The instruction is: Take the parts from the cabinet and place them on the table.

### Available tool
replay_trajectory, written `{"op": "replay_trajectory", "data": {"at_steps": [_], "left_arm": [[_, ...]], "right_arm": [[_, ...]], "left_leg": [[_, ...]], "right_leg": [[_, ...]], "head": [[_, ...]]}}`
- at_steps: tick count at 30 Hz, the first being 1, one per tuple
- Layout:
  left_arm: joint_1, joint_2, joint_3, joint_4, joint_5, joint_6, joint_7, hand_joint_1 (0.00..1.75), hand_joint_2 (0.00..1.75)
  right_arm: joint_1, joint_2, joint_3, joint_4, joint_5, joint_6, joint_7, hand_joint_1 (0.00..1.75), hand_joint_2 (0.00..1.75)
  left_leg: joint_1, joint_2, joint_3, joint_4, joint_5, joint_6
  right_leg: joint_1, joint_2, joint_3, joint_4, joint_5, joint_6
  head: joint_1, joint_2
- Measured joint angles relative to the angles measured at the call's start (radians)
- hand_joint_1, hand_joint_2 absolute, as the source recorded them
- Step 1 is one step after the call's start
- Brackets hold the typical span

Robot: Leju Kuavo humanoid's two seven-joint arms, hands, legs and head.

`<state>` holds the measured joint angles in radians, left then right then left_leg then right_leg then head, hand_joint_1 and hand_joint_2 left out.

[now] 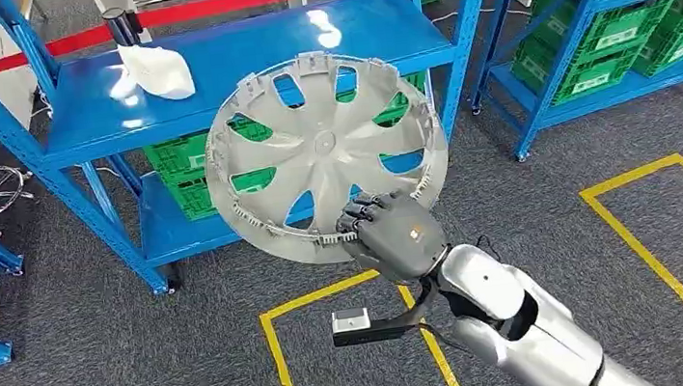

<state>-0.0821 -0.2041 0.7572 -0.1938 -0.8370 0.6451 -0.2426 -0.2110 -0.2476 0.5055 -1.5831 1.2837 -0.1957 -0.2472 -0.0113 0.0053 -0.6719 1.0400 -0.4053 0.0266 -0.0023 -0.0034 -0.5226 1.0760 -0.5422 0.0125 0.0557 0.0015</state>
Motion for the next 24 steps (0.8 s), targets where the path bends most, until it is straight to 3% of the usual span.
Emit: {"op": "replay_trajectory", "data": {"at_steps": [1, 3, 5, 6, 7, 8, 9, 10, 11, 12, 13, 14, 15, 16, 17, 20, 21, 22, 24], "left_arm": [[0.000, 0.000, 0.000, 0.000, -0.001, 0.000, 0.000, 0.00, 1.75], [-0.002, 0.000, 0.000, 0.000, -0.001, 0.000, 0.000, 0.00, 1.75], [-0.002, 0.001, 0.000, 0.000, 0.007, 0.000, -0.009, 0.00, 1.75], [0.000, 0.001, 0.001, 0.000, 0.008, 0.000, -0.012, 0.00, 1.75], [0.000, 0.000, 0.002, 0.000, 0.008, 0.000, -0.014, 0.00, 1.75], [-0.001, 0.001, 0.002, 0.000, 0.008, -0.001, -0.015, 0.00, 1.75], [-0.001, 0.001, 0.004, 0.000, 0.008, -0.004, -0.016, 0.00, 1.75], [0.000, 0.001, 0.006, 0.000, 0.008, -0.005, -0.016, 0.00, 1.75], [0.000, 0.001, 0.007, 0.000, 0.008, -0.005, -0.015, 0.00, 1.75], [0.000, 0.001, 0.008, 0.000, 0.006, -0.005, -0.013, 0.00, 1.75], [0.000, 0.001, 0.008, 0.000, 0.005, -0.005, -0.012, 0.00, 1.75], [0.000, 0.001, 0.009, 0.000, 0.005, -0.005, -0.012, 0.00, 1.75], [-0.002, 0.000, 0.009, 0.000, 0.004, -0.005, -0.012, 0.00, 1.75], [-0.006, 0.001, 0.009, -0.001, 0.002, -0.005, -0.012, 0.00, 1.75], [-0.007, 0.001, 0.010, -0.001, 0.001, -0.005, -0.012, 0.00, 1.75], [-0.003, 0.001, 0.010, -0.001, 0.000, -0.005, -0.009, 0.00, 1.75], [-0.002, 0.001, 0.010, -0.001, 0.000, -0.005, -0.009, 0.00, 1.75], [-0.004, 0.002, 0.011, -0.002, 0.000, -0.005, -0.009, 0.00, 1.75], [-0.004, 0.001, 0.011, -0.002, 0.000, -0.004, -0.009, 0.00, 1.75]], "right_arm": [[-0.001, 0.000, 0.000, -0.003, -0.001, 0.001, -0.001, 1.75, 1.75], [-0.004, 0.000, 0.000, -0.003, -0.003, 0.006, -0.002, 1.75, 1.75], [-0.006, 0.000, 0.000, -0.003, -0.003, 0.012, -0.001, 1.75, 1.75], [-0.010, 0.000, 0.001, -0.003, -0.003, 0.014, -0.002, 1.75, 1.75], [-0.011, 0.000, 0.002, -0.003, -0.003, 0.014, -0.002, 1.75, 1.75], [-0.011, 0.000, 0.002, -0.003, -0.001, 0.014, -0.004, 1.75, 1.75], [-0.010, 0.000, 0.002, -0.003, 0.003, 0.014, -0.005, 1.75, 1.75], [-0.009, 0.000, 0.002, -0.002, 0.008, 0.012, -0.005, 1.75, 1.75], [-0.008, 0.001, 0.002, -0.002, 0.014, 0.011, -0.005, 1.75, 1.75], [-0.006, 0.001, 0.002, -0.002, 0.022, 0.008, -0.003, 1.75, 1.75], [-0.006, 0.001, 0.002, -0.002, 0.031, 0.005, -0.001, 1.75, 1.75], [-0.006, 0.001, 0.002, -0.002, 0.035, 0.002, -0.001, 1.75, 1.75], [-0.007, 0.001, 0.003, -0.002, 0.036, -0.002, -0.001, 1.75, 1.75], [-0.009, 0.001, 0.003, -0.002, 0.036, -0.005, -0.001, 1.75, 1.75], [-0.012, 0.001, 0.003, 0.001, 0.036, -0.005, -0.002, 1.75, 1.75], [-0.021, 0.004, 0.006, 0.001, 0.035, -0.004, -0.006, 1.75, 1.75], [-0.023, 0.004, 0.008, 0.002, 0.033, -0.004, -0.006, 1.75, 1.75], [-0.024, 0.005, 0.010, 0.002, 0.032, -0.004, -0.006, 1.75, 1.75], [-0.024, 0.005, 0.015, 0.007, 0.032, -0.003, -0.007, 1.75, 1.75]], "left_leg": [[-0.003, -0.001, -0.005, 0.003, 0.009, -0.007], [0.001, 0.000, -0.004, -0.006, 0.028, -0.019], [0.000, 0.000, -0.012, -0.011, 0.035, -0.032], [0.002, -0.005, -0.022, 0.010, -0.006, -0.040], [0.004, -0.006, -0.037, 0.054, -0.068, -0.046], [0.008, -0.005, -0.055, 0.124, -0.130, -0.054], [0.012, -0.005, -0.072, 0.196, -0.170, -0.060], [0.015, -0.005, -0.084, 0.264, -0.182, -0.066], [0.018, -0.005, -0.080, 0.289, -0.164, -0.069], [0.021, -0.005, -0.053, 0.272, -0.132, -0.072], [0.023, -0.001, -0.008, 0.216, -0.104, -0.074], [0.025, 0.010, 0.058, 0.126, -0.089, -0.075], [0.027, 0.047, 0.130, 0.031, -0.100, -0.076], [0.015, 0.058, 0.161, -0.021, -0.123, -0.067], [0.015, 0.044, 0.146, -0.017, -0.117, -0.051], [0.011, 0.023, 0.133, -0.026, -0.107, -0.018], [0.015, 0.017, 0.135, -0.027, -0.099, -0.010], [0.015, 0.009, 0.128, -0.026, -0.093, -0.003], [0.012, -0.007, 0.114, -0.025, -0.082, 0.001]], "right_leg": [[0.006, 0.001, 0.034, -0.066, -0.024, -0.006], [0.010, 0.004, 0.021, -0.057, -0.011, -0.015], [-0.001, 0.000, 0.005, -0.071, 0.013, -0.031], [-0.002, 0.001, -0.005, -0.072, 0.024, -0.037], [-0.003, 0.000, -0.015, -0.072, 0.033, -0.043], [-0.004, 0.000, -0.026, -0.072, 0.045, -0.044], [-0.004, -0.004, -0.039, -0.071, 0.055, -0.044], [-0.004, -0.008, -0.053, -0.070, 0.066, -0.042], [-0.005, -0.012, -0.064, -0.070, 0.074, -0.040], [-0.006, -0.018, -0.076, -0.069, 0.082, -0.037], [-0.007, -0.025, -0.081, -0.068, 0.089, -0.032], [-0.009, -0.031, -0.088, -0.065, 0.094, -0.027], [-0.006, -0.037, -0.089, -0.060, 0.097, -0.021], [-0.004, -0.046, -0.097, -0.055, 0.099, -0.015], [-0.003, -0.055, -0.096, -0.054, 0.105, -0.007], [-0.009, -0.076, -0.097, -0.056, 0.111, 0.010], [-0.014, -0.050, -0.104, -0.038, 0.091, 0.018], [-0.014, -0.026, -0.124, 0.008, 0.052, 0.021], [-0.013, -0.005, -0.190, 0.170, -0.032, 0.024]], "head": [[-0.001, 0.000], [0.006, 0.000], [0.006, 0.000], [0.003, 0.000], [-0.002, 0.000], [-0.003, 0.000], [-0.003, 0.000], [-0.004, 0.000], [-0.003, 0.000], [-0.003, 0.000], [-0.003, 0.000], [-0.003, 0.000], [-0.004, 0.000], [-0.007, 0.000], [-0.004, 0.000], [-0.007, 0.000], [-0.005, 0.000], [-0.004, 0.000], [-0.003, 0.000]]}}
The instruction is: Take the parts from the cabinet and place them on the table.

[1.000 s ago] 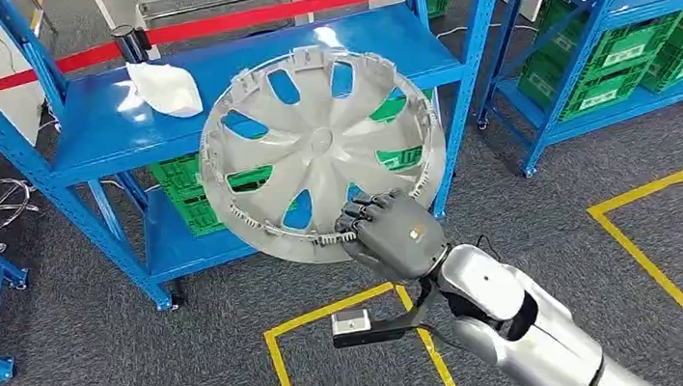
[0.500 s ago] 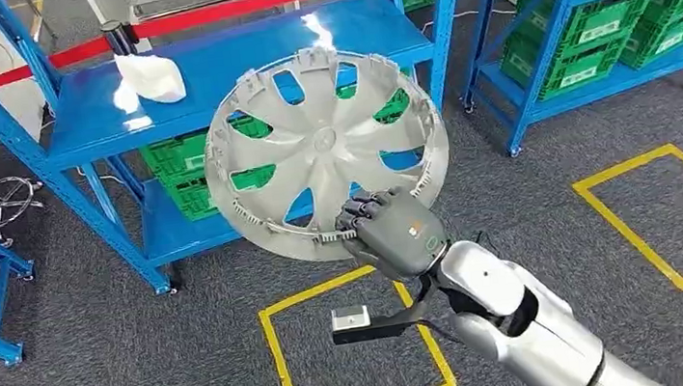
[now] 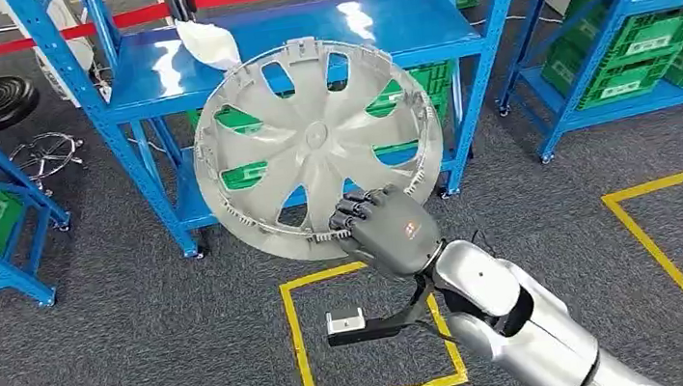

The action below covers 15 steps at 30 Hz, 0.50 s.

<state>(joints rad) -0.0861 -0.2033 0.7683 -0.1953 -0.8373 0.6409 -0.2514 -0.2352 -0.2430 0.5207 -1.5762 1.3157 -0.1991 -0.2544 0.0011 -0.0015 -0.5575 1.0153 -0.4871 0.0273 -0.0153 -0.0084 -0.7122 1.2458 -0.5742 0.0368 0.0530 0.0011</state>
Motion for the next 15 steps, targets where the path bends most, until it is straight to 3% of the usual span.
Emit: {"op": "replay_trajectory", "data": {"at_steps": [1, 2, 3, 5, 6, 7, 8, 10, 11, 12, 13, 15], "left_arm": [[0.002, 0.000, 0.000, 0.000, 0.000, 0.000, 0.000, 0.00, 1.75], [0.003, 0.000, 0.000, 0.000, 0.000, 0.003, 0.002, 0.00, 1.75], [0.004, 0.001, 0.002, 0.000, 0.000, 0.006, 0.003, 0.00, 1.75], [0.004, 0.001, 0.003, 0.000, 0.000, 0.007, 0.004, 0.00, 1.75], [0.004, 0.001, 0.003, 0.000, 0.000, 0.007, 0.006, 0.00, 1.75], [0.003, 0.000, 0.003, 0.000, 0.000, 0.008, 0.006, 0.00, 1.75], [0.002, 0.000, 0.003, 0.000, 0.000, 0.008, 0.006, 0.00, 1.75], [0.004, 0.000, 0.003, 0.000, -0.001, 0.008, 0.006, 0.00, 1.75], [0.006, 0.000, 0.003, 0.000, -0.001, 0.008, 0.005, 0.00, 1.75], [0.009, 0.000, 0.003, 0.000, -0.002, 0.008, 0.005, 0.00, 1.75], [0.009, 0.001, 0.003, 0.000, -0.004, 0.008, 0.005, 0.00, 1.75], [0.006, 0.001, 0.003, 0.000, -0.005, 0.007, 0.006, 0.00, 1.75]], "right_arm": [[0.001, 0.000, 0.002, 0.001, 0.000, 0.000, 0.000, 1.75, 1.75], [0.001, 0.000, 0.006, 0.005, 0.000, 0.000, 0.000, 1.75, 1.75], [0.001, 0.001, 0.010, 0.007, 0.000, 0.001, 0.001, 1.75, 1.75], [-0.002, 0.002, 0.014, 0.011, 0.000, 0.001, 0.001, 1.75, 1.75], [-0.005, 0.002, 0.015, 0.012, 0.000, 0.001, 0.000, 1.75, 1.75], [-0.008, 0.003, 0.016, 0.013, -0.002, 0.000, 0.000, 1.75, 1.75], [-0.010, 0.004, 0.016, 0.014, -0.003, -0.001, -0.001, 1.75, 1.75], [-0.010, 0.004, 0.016, 0.015, -0.002, 0.000, -0.001, 1.75, 1.75], [-0.010, 0.005, 0.016, 0.015, -0.002, 0.000, -0.001, 1.75, 1.75], [-0.011, 0.006, 0.017, 0.016, -0.003, 0.000, -0.001, 1.75, 1.75], [-0.011, 0.008, 0.017, 0.016, -0.004, 0.000, -0.002, 1.75, 1.75], [-0.009, 0.008, 0.018, 0.016, -0.003, 0.000, -0.004, 1.75, 1.75]], "left_leg": [[-0.002, -0.009, -0.007, 0.002, 0.004, 0.001], [-0.004, -0.019, -0.013, 0.004, 0.007, 0.001], [-0.004, -0.029, -0.017, 0.007, 0.009, 0.000], [-0.004, -0.051, -0.023, 0.014, 0.012, -0.003], [-0.003, -0.058, -0.025, 0.017, 0.013, -0.005], [-0.008, -0.063, -0.033, 0.020, 0.014, -0.012], [-0.001, -0.074, -0.040, 0.019, 0.020, -0.021], [0.005, -0.090, -0.045, 0.014, 0.028, -0.034], [0.003, -0.100, -0.046, 0.010, 0.031, -0.041], [0.003, -0.070, -0.054, 0.026, 0.023, -0.043], [-0.001, -0.037, -0.070, 0.058, -0.004, -0.048], [0.004, -0.013, -0.137, 0.203, -0.081, -0.057]], "right_leg": [[0.001, 0.001, -0.027, 0.068, -0.025, 0.000], [0.001, 0.001, -0.038, 0.096, -0.026, -0.002], [0.001, 0.001, -0.020, 0.068, 0.000, -0.005], [0.002, 0.011, 0.071, -0.089, 0.079, -0.014], [0.002, 0.039, 0.119, -0.176, 0.106, -0.022], [0.001, 0.079, 0.135, -0.212, 0.083, -0.028], [0.004, 0.068, 0.131, -0.217, 0.089, -0.025], [0.011, 0.055, 0.128, -0.217, 0.091, -0.033], [0.006, 0.044, 0.131, -0.224, 0.096, -0.040], [0.000, 0.029, 0.136, -0.235, 0.103, -0.046], [0.000, 0.024, 0.136, -0.236, 0.104, -0.051], [0.001, 0.002, 0.133, -0.235, 0.104, -0.055]], "head": [[0.000, 0.000], [0.000, 0.000], [0.000, 0.000], [0.000, 0.000], [0.000, 0.000], [-0.003, 0.000], [-0.001, 0.000], [-0.001, 0.000], [-0.003, 0.000], [-0.001, 0.000], [-0.010, 0.000], [-0.012, 0.000]]}}
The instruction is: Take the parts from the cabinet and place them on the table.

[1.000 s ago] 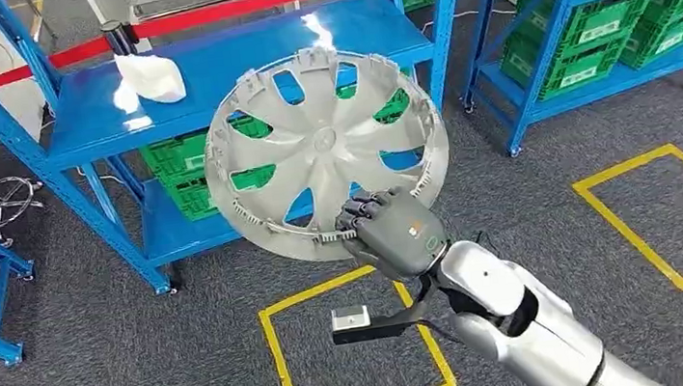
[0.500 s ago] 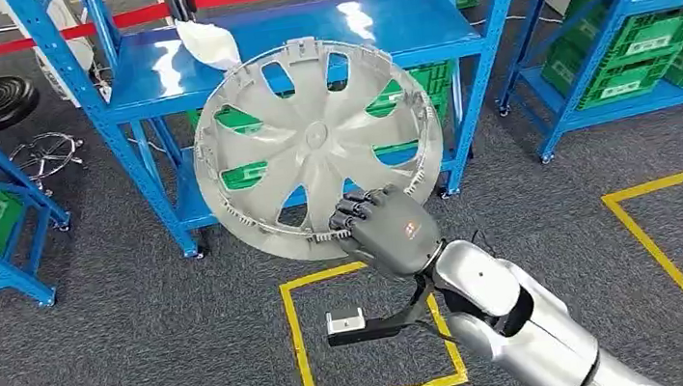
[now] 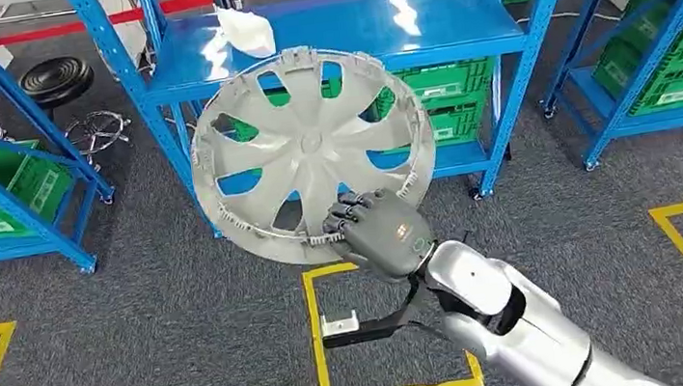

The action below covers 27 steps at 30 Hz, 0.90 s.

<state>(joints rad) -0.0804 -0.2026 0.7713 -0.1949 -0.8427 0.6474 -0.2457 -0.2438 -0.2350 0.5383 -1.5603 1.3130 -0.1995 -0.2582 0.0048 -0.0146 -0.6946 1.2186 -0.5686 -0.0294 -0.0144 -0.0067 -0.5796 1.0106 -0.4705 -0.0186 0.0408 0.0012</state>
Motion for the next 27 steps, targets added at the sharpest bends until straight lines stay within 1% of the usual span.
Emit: {"op": "replay_trajectory", "data": {"at_steps": [1, 2, 3, 4, 5, 6, 7, 8, 9, 11, 12, 13, 14, 15, 16, 17, 18, 19, 20, 21, 22, 23, 24, 26, 27], "left_arm": [[0.000, 0.000, 0.000, 0.000, -0.001, 0.000, 0.000, 0.00, 1.75], [0.002, 0.000, 0.000, 0.000, -0.002, 0.000, 0.001, 0.00, 1.75], [0.004, 0.000, 0.000, 0.001, -0.002, 0.000, 0.003, 0.00, 1.75], [0.005, 0.000, 0.000, 0.001, -0.003, 0.000, 0.005, 0.00, 1.75], [0.005, 0.001, 0.000, 0.001, -0.006, 0.000, 0.007, 0.00, 1.75], [0.004, 0.002, 0.000, 0.001, -0.010, 0.000, 0.007, 0.00, 1.75], [0.001, 0.002, 0.000, 0.001, -0.010, -0.001, 0.007, 0.00, 1.75], [0.000, 0.002, 0.000, 0.001, -0.011, -0.002, 0.007, 0.00, 1.75], [0.002, 0.002, 0.000, 0.001, -0.014, -0.002, 0.006, 0.00, 1.75], [0.006, 0.004, 0.000, 0.001, -0.018, -0.002, 0.006, 0.00, 1.75], [0.008, 0.004, 0.000, 0.001, -0.019, -0.002, 0.006, 0.00, 1.75], [0.008, 0.004, 0.000, 0.001, -0.021, -0.002, 0.003, 0.00, 1.75], [0.006, 0.005, 0.000, 0.000, -0.023, -0.003, 0.003, 0.00, 1.75], [0.004, 0.005, 0.000, 0.000, -0.026, -0.008, 0.003, 0.00, 1.75], [0.004, 0.005, 0.000, 0.000, -0.027, -0.009, 0.003, 0.00, 1.75], [0.004, 0.005, 0.000, 0.000, -0.028, -0.010, 0.003, 0.00, 1.75], [0.005, 0.007, 0.000, 0.000, -0.028, -0.010, 0.003, 0.00, 1.75], [0.004, 0.007, 0.000, 0.000, -0.028, -0.010, 0.002, 0.00, 1.75], [0.004, 0.007, 0.000, 0.000, -0.028, -0.010, 0.000, 0.00, 1.75], [0.004, 0.007, 0.000, 0.000, -0.027, -0.010, -0.004, 0.00, 1.75], [0.004, 0.007, 0.000, 0.000, -0.024, -0.010, -0.008, 0.00, 1.75], [0.001, 0.008, 0.000, 0.000, -0.018, -0.010, -0.014, 0.00, 1.75], [0.002, 0.008, 0.000, 0.000, -0.014, -0.010, -0.019, 0.00, 1.75], [0.004, 0.008, 0.001, 0.000, -0.007, -0.010, -0.026, 0.00, 1.75], [0.005, 0.010, 0.002, 0.000, -0.004, -0.010, -0.027, 0.00, 1.75]], "right_arm": [[0.000, 0.000, 0.001, 0.000, 0.000, 0.000, -0.001, 1.75, 1.75], [0.000, 0.000, 0.001, 0.002, 0.000, 0.000, -0.001, 1.75, 1.75], [0.000, 0.000, 0.002, 0.004, 0.000, 0.000, -0.004, 1.75, 1.75], [0.000, 0.000, 0.003, 0.007, -0.001, 0.001, -0.006, 1.75, 1.75], [0.000, 0.000, 0.005, 0.009, -0.003, 0.001, -0.009, 1.75, 1.75], [0.000, 0.000, 0.006, 0.009, -0.004, 0.001, -0.010, 1.75, 1.75], [0.000, 0.000, 0.006, 0.009, -0.004, 0.001, -0.011, 1.75, 1.75], [0.000, 0.000, 0.006, 0.009, -0.005, 0.001, -0.010, 1.75, 1.75], [0.001, 0.000, 0.006, 0.009, -0.004, -0.002, -0.008, 1.75, 1.75], [0.006, 0.000, 0.007, 0.009, -0.002, -0.005, -0.005, 1.75, 1.75], [0.011, 0.000, 0.008, 0.008, 0.000, -0.008, -0.004, 1.75, 1.75], [0.018, -0.003, 0.008, 0.008, 0.004, -0.011, -0.002, 1.75, 1.75], [0.023, -0.003, 0.008, 0.008, 0.005, -0.016, 0.001, 1.75, 1.75], [0.028, -0.004, 0.008, 0.008, 0.006, -0.019, 0.003, 1.75, 1.75], [0.033, -0.004, 0.008, 0.008, 0.007, -0.019, 0.003, 1.75, 1.75], [0.036, -0.005, 0.008, 0.008, 0.007, -0.019, 0.003, 1.75, 1.75], [0.037, -0.005, 0.010, 0.008, 0.007, -0.018, 0.003, 1.75, 1.75], [0.037, -0.005, 0.011, 0.008, 0.007, -0.018, 0.003, 1.75, 1.75], [0.037, -0.006, 0.012, 0.008, 0.008, -0.018, 0.000, 1.75, 1.75], [0.036, -0.007, 0.012, 0.008, 0.008, -0.019, -0.003, 1.75, 1.75], [0.033, -0.007, 0.012, 0.008, 0.008, -0.020, -0.010, 1.75, 1.75], [0.030, -0.007, 0.013, 0.009, 0.008, -0.022, -0.017, 1.75, 1.75], [0.027, -0.007, 0.015, 0.010, 0.008, -0.024, -0.022, 1.75, 1.75], [0.012, -0.007, 0.020, 0.015, 0.007, -0.024, -0.027, 1.75, 1.75], [0.004, -0.005, 0.022, 0.019, 0.007, -0.023, -0.027, 1.75, 1.75]], "left_leg": [[0.001, 0.003, -0.032, 0.069, -0.025, -0.003], [0.002, 0.004, -0.044, 0.101, -0.028, -0.005], [0.003, 0.005, -0.034, 0.086, -0.010, -0.007], [0.004, 0.009, -0.004, 0.032, 0.024, -0.006], [0.004, 0.019, 0.049, -0.064, 0.069, -0.004], [0.004, 0.041, 0.103, -0.161, 0.102, -0.001], [-0.008, 0.069, 0.112, -0.187, 0.078, 0.010], [-0.004, 0.061, 0.115, -0.192, 0.089, 0.018], [-0.007, 0.049, 0.109, -0.190, 0.091, 0.022], [-0.010, 0.033, 0.105, -0.193, 0.096, 0.036], [-0.001, 0.026, 0.110, -0.203, 0.105, 0.045], [0.000, 0.018, 0.109, -0.203, 0.108, 0.049], [0.000, 0.012, 0.105, -0.203, 0.110, 0.053], [-0.001, 0.003, 0.102, -0.203, 0.112, 0.055], [-0.003, -0.008, 0.099, -0.202, 0.113, 0.056], [-0.003, -0.018, 0.095, -0.200, 0.114, 0.056], [-0.004, -0.029, 0.093, -0.197, 0.115, 0.055], [-0.003, -0.041, 0.090, -0.193, 0.116, 0.054], [-0.003, -0.052, 0.089, -0.189, 0.116, 0.052], [-0.002, -0.064, 0.088, -0.186, 0.116, 0.050], [-0.001, -0.071, 0.085, -0.184, 0.117, 0.046], [-0.006, -0.081, 0.078, -0.180, 0.118, 0.037], [-0.004, -0.088, 0.074, -0.183, 0.122, 0.030], [0.002, -0.105, 0.072, -0.192, 0.130, 0.015], [0.000, -0.106, 0.066, -0.188, 0.129, 0.010]], "right_leg": [[0.000, -0.012, -0.002, 0.001, 0.000, 0.000], [0.000, -0.022, -0.003, 0.002, 0.000, 0.000], [0.000, -0.032, -0.003, 0.003, 0.000, 0.000], [0.000, -0.041, -0.004, 0.005, 0.000, 0.001], [0.000, -0.051, -0.004, 0.007, -0.001, 0.002], [0.000, -0.061, -0.003, 0.010, -0.003, 0.006], [0.006, -0.067, -0.005, 0.012, -0.005, 0.012], [0.007, -0.071, -0.007, 0.015, -0.006, 0.018], [0.007, -0.078, -0.006, 0.013, -0.004, 0.024], [0.005, -0.095, -0.002, 0.009, -0.001, 0.036], [-0.001, -0.075, -0.003, 0.018, -0.009, 0.045], [-0.002, -0.035, -0.014, 0.044, -0.033, 0.048], [-0.002, -0.013, -0.041, 0.102, -0.073, 0.049], [-0.002, -0.004, -0.077, 0.183, -0.115, 0.051], [-0.001, -0.001, -0.114, 0.261, -0.146, 0.052], [-0.001, 0.000, -0.138, 0.311, -0.157, 0.051], [-0.001, 0.000, -0.138, 0.311, -0.144, 0.049], [-0.001, 0.002, -0.113, 0.261, -0.108, 0.047], [-0.002, 0.006, -0.071, 0.183, -0.066, 0.044], [-0.003, 0.022, -0.023, 0.093, -0.028, 0.041], [-0.006, 0.069, 0.006, 0.031, -0.029, 0.037], [-0.001, 0.075, 0.007, 0.023, -0.030, 0.037], [0.000, 0.060, 0.004, 0.024, -0.028, 0.034], [0.006, 0.046, 0.004, 0.024, -0.025, 0.022], [-0.005, 0.030, 0.007, 0.012, -0.017, 0.012]], "head": [[0.000, 0.000], [0.000, 0.000], [0.000, 0.000], [0.000, 0.000], [0.000, 0.000], [0.000, 0.000], [0.000, 0.000], [0.002, 0.000], [0.001, 0.000], [0.000, 0.000], [0.000, 0.000], [0.003, 0.000], [0.006, 0.000], [0.006, 0.000], [0.006, 0.000], [0.006, 0.000], [0.006, 0.000], [0.006, 0.000], [0.006, 0.000], [0.006, 0.000], [0.006, 0.000], [0.006, 0.000], [0.006, 0.000], [0.006, 0.000], [0.006, 0.000]]}}
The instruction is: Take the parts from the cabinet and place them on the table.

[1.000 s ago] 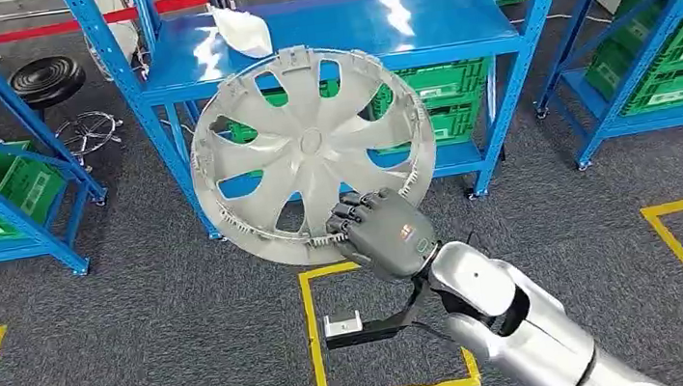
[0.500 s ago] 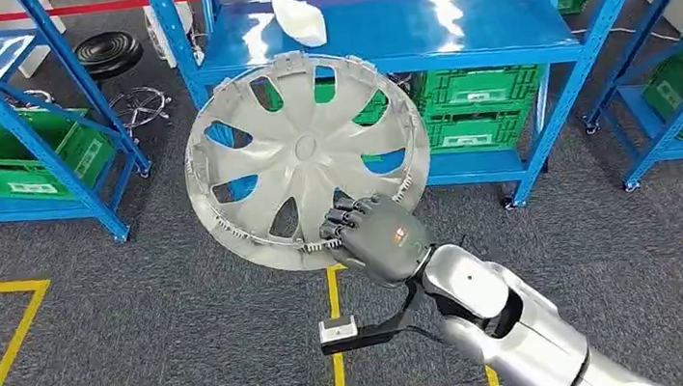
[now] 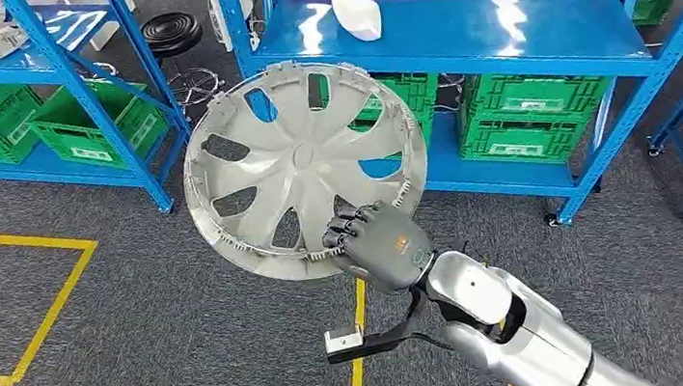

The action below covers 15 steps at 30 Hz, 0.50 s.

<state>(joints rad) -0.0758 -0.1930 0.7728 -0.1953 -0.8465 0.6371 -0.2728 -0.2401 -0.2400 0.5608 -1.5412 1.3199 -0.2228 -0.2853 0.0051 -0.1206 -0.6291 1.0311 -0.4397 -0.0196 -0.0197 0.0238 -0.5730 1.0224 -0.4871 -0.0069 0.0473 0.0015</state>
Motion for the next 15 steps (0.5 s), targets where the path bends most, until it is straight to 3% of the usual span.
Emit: {"op": "replay_trajectory", "data": {"at_steps": [1, 2, 4, 5, 6, 8, 9, 10, 11, 12, 15], "left_arm": [[0.001, 0.000, 0.000, 0.000, 0.003, 0.000, 0.000, 0.00, 1.75], [-0.001, 0.000, 0.001, 0.000, 0.003, 0.000, 0.000, 0.00, 1.75], [-0.006, 0.000, 0.003, 0.000, 0.005, 0.000, 0.001, 0.00, 1.75], [-0.007, 0.000, 0.006, 0.000, 0.005, 0.000, 0.002, 0.00, 1.75], [-0.007, 0.000, 0.007, 0.000, 0.005, -0.001, 0.004, 0.00, 1.75], [-0.006, 0.000, 0.008, 0.000, 0.003, -0.002, 0.010, 0.00, 1.75], [-0.007, 0.001, 0.009, 0.000, 0.003, -0.002, 0.011, 0.00, 1.75], [-0.008, 0.002, 0.009, 0.000, 0.000, -0.001, 0.012, 0.00, 1.75], [-0.011, 0.002, 0.009, -0.001, -0.003, -0.001, 0.013, 0.00, 1.75], [-0.012, 0.002, 0.009, -0.001, -0.004, -0.001, 0.013, 0.00, 1.75], [-0.007, 0.006, 0.011, -0.001, -0.005, 0.002, 0.021, 0.00, 1.75]], "right_arm": [[-0.009, 0.001, 0.002, 0.004, 0.000, 0.001, -0.001, 1.75, 1.75], [-0.018, 0.003, 0.003, 0.007, 0.000, 0.002, -0.002, 1.75, 1.75], [-0.036, 0.003, 0.005, 0.017, -0.001, 0.004, -0.003, 1.75, 1.75], [-0.046, 0.005, 0.006, 0.023, -0.002, 0.005, -0.003, 1.75, 1.75], [-0.051, 0.008, 0.007, 0.026, -0.003, 0.006, -0.002, 1.75, 1.75], [-0.059, 0.013, 0.012, 0.034, -0.008, 0.008, -0.002, 1.75, 1.75], [-0.061, 0.013, 0.017, 0.035, -0.008, 0.010, 0.002, 1.75, 1.75], [-0.062, 0.014, 0.020, 0.035, -0.008, 0.010, 0.007, 1.75, 1.75], [-0.062, 0.015, 0.023, 0.035, -0.005, 0.011, 0.013, 1.75, 1.75], [-0.062, 0.015, 0.025, 0.035, -0.002, 0.012, 0.019, 1.75, 1.75], [-0.062, 0.016, 0.037, 0.034, 0.000, 0.014, 0.031, 1.75, 1.75]], "left_leg": [[-0.003, 0.050, -0.009, 0.020, -0.015, -0.002], [-0.004, 0.085, -0.032, 0.069, -0.048, -0.004], [-0.001, 0.107, -0.103, 0.223, -0.124, -0.011], [-0.001, 0.109, -0.132, 0.290, -0.146, -0.013], [-0.001, 0.110, -0.137, 0.306, -0.145, -0.014], [-0.001, 0.116, -0.083, 0.215, -0.089, -0.012], [-0.002, 0.127, -0.031, 0.126, -0.050, -0.008], [-0.004, 0.160, 0.021, 0.038, -0.020, -0.002], [-0.018, 0.208, 0.036, -0.002, -0.039, 0.004], [-0.014, 0.188, 0.035, -0.002, -0.031, 0.015], [-0.016, 0.153, 0.029, -0.005, -0.025, 0.028]], "right_leg": [[0.002, -0.011, 0.002, -0.003, 0.002, -0.005], [0.003, -0.020, 0.001, -0.003, 0.002, -0.012], [0.006, -0.046, 0.000, -0.002, 0.001, -0.014], [0.006, -0.059, -0.001, -0.002, 0.001, -0.014], [0.006, -0.069, -0.001, -0.002, 0.001, -0.014], [0.007, -0.094, -0.001, -0.001, 0.001, -0.014], [0.007, -0.105, 0.001, -0.001, -0.001, -0.012], [0.008, -0.115, 0.004, 0.001, -0.003, -0.008], [0.017, -0.125, 0.003, 0.004, -0.007, -0.002], [0.018, -0.134, 0.002, 0.005, -0.007, 0.003], [0.019, -0.165, 0.008, 0.002, -0.009, 0.016]], "head": [[-0.001, 0.000], [-0.008, 0.000], [-0.009, 0.000], [-0.010, 0.000], [-0.011, 0.000], [-0.013, 0.000], [-0.013, 0.000], [-0.013, 0.000], [-0.014, 0.000], [-0.014, 0.000], [-0.014, 0.000]]}}
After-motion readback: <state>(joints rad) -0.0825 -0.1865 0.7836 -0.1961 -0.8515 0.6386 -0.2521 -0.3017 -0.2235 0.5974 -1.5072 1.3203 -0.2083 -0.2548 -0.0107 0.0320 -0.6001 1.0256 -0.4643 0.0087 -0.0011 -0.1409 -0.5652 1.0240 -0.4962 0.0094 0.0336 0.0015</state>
